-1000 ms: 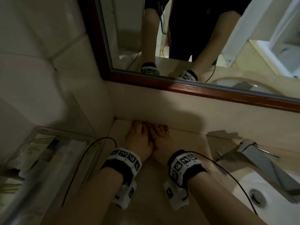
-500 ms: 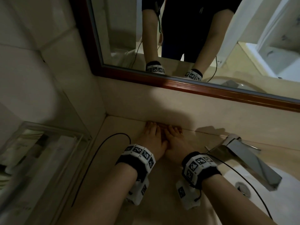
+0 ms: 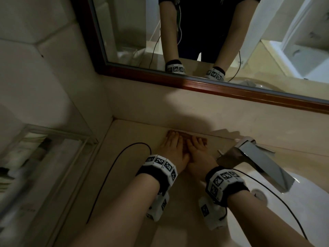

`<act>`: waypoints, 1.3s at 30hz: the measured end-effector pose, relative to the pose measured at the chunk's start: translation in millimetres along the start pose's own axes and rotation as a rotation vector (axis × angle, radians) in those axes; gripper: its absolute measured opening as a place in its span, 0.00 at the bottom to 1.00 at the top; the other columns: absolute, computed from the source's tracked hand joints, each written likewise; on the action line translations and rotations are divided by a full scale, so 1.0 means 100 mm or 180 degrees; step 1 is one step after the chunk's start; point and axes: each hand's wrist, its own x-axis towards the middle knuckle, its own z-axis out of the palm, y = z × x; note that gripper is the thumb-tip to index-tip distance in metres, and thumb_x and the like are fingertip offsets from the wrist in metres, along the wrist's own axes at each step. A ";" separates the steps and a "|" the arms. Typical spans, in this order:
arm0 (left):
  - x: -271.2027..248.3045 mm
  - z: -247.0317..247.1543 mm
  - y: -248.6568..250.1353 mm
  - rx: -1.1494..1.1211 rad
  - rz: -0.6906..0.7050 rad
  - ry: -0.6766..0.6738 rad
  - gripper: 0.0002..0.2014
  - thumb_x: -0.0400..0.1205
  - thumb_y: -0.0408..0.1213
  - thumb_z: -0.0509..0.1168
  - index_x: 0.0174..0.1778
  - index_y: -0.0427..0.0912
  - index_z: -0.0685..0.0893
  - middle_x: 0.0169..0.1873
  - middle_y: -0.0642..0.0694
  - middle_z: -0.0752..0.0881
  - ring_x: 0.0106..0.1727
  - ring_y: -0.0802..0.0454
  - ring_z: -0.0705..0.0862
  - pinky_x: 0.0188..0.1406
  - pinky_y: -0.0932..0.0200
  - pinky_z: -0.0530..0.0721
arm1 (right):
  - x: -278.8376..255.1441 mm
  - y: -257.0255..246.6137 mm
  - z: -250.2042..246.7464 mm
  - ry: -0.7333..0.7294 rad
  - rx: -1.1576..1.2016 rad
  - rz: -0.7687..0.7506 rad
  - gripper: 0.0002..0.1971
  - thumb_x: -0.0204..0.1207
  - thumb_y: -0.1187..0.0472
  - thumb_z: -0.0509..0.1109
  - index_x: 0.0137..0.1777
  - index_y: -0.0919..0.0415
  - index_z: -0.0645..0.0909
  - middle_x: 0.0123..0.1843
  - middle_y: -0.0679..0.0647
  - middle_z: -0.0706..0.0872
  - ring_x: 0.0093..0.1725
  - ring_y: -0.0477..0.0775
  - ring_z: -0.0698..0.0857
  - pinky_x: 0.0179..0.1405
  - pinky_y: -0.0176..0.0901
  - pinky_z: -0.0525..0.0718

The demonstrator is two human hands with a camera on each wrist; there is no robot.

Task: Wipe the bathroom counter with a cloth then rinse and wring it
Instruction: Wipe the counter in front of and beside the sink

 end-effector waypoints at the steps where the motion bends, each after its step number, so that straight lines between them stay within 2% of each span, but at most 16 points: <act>1: -0.07 0.02 0.03 -0.0002 -0.0015 -0.0029 0.36 0.86 0.55 0.43 0.83 0.35 0.44 0.84 0.39 0.42 0.84 0.44 0.39 0.81 0.51 0.38 | -0.08 0.00 0.02 -0.0031 -0.0061 -0.0004 0.39 0.80 0.55 0.60 0.86 0.58 0.42 0.86 0.60 0.38 0.85 0.61 0.38 0.80 0.50 0.34; 6: -0.44 0.19 0.25 0.0041 -0.0155 -0.0159 0.36 0.86 0.56 0.43 0.83 0.35 0.41 0.84 0.40 0.39 0.84 0.45 0.36 0.80 0.53 0.35 | -0.48 0.03 0.15 -0.0174 -0.0344 -0.0017 0.42 0.78 0.50 0.61 0.86 0.56 0.41 0.86 0.58 0.37 0.85 0.59 0.38 0.82 0.51 0.37; 11: -0.84 0.36 0.51 0.0062 -0.0200 -0.0240 0.36 0.86 0.53 0.44 0.83 0.35 0.40 0.83 0.39 0.39 0.83 0.45 0.35 0.80 0.52 0.32 | -0.98 0.09 0.36 -0.0164 0.0125 -0.0114 0.41 0.79 0.54 0.60 0.85 0.58 0.40 0.86 0.57 0.35 0.84 0.56 0.34 0.81 0.48 0.32; 17: -1.60 0.63 0.89 0.0020 -0.0332 -0.0159 0.36 0.85 0.55 0.43 0.83 0.36 0.41 0.84 0.40 0.40 0.84 0.46 0.36 0.82 0.51 0.36 | -1.75 0.17 0.68 -0.0027 0.0036 -0.0359 0.42 0.78 0.52 0.59 0.85 0.60 0.39 0.86 0.58 0.36 0.84 0.57 0.34 0.81 0.49 0.31; 21: -2.06 0.78 1.12 0.0109 -0.0351 -0.0280 0.35 0.86 0.52 0.42 0.82 0.36 0.37 0.83 0.39 0.36 0.83 0.46 0.34 0.83 0.49 0.38 | -2.22 0.19 0.90 -0.0047 -0.0175 -0.0443 0.42 0.79 0.48 0.56 0.85 0.60 0.36 0.85 0.60 0.32 0.83 0.59 0.32 0.78 0.50 0.27; 23: -2.19 0.84 1.14 0.0106 -0.0363 -0.0326 0.35 0.86 0.52 0.42 0.82 0.36 0.36 0.83 0.40 0.35 0.83 0.47 0.33 0.83 0.49 0.38 | -2.35 0.18 0.99 -0.0112 -0.0198 -0.0415 0.43 0.78 0.48 0.55 0.84 0.60 0.34 0.84 0.60 0.30 0.83 0.59 0.31 0.79 0.52 0.29; 27: -2.26 0.85 1.16 0.0138 -0.0390 -0.0366 0.35 0.86 0.53 0.41 0.83 0.36 0.38 0.83 0.40 0.36 0.83 0.47 0.33 0.83 0.49 0.38 | -2.41 0.16 1.03 -0.0184 -0.0284 -0.0384 0.44 0.77 0.49 0.55 0.84 0.61 0.33 0.84 0.61 0.30 0.84 0.61 0.33 0.82 0.54 0.35; 32: -2.08 0.86 1.08 0.0428 -0.0249 -0.0597 0.37 0.82 0.56 0.32 0.83 0.35 0.37 0.83 0.37 0.36 0.82 0.43 0.31 0.82 0.43 0.39 | -2.28 0.16 0.99 -0.0193 -0.0182 -0.0390 0.44 0.76 0.51 0.57 0.84 0.62 0.34 0.84 0.63 0.31 0.83 0.62 0.31 0.81 0.55 0.32; 36: -1.78 0.72 0.97 0.0227 -0.0353 -0.0469 0.35 0.86 0.53 0.40 0.82 0.36 0.38 0.83 0.39 0.36 0.83 0.45 0.33 0.82 0.48 0.35 | -1.93 0.14 0.86 -0.0126 -0.0038 -0.0352 0.44 0.75 0.52 0.59 0.85 0.63 0.38 0.85 0.63 0.34 0.83 0.64 0.33 0.82 0.58 0.34; 39: -1.48 0.59 0.86 0.0200 -0.0320 -0.0318 0.34 0.86 0.53 0.41 0.83 0.37 0.38 0.83 0.41 0.37 0.83 0.48 0.34 0.82 0.51 0.35 | -1.59 0.16 0.72 -0.0148 0.0025 -0.0315 0.44 0.76 0.53 0.60 0.85 0.63 0.38 0.85 0.63 0.35 0.84 0.63 0.34 0.83 0.58 0.37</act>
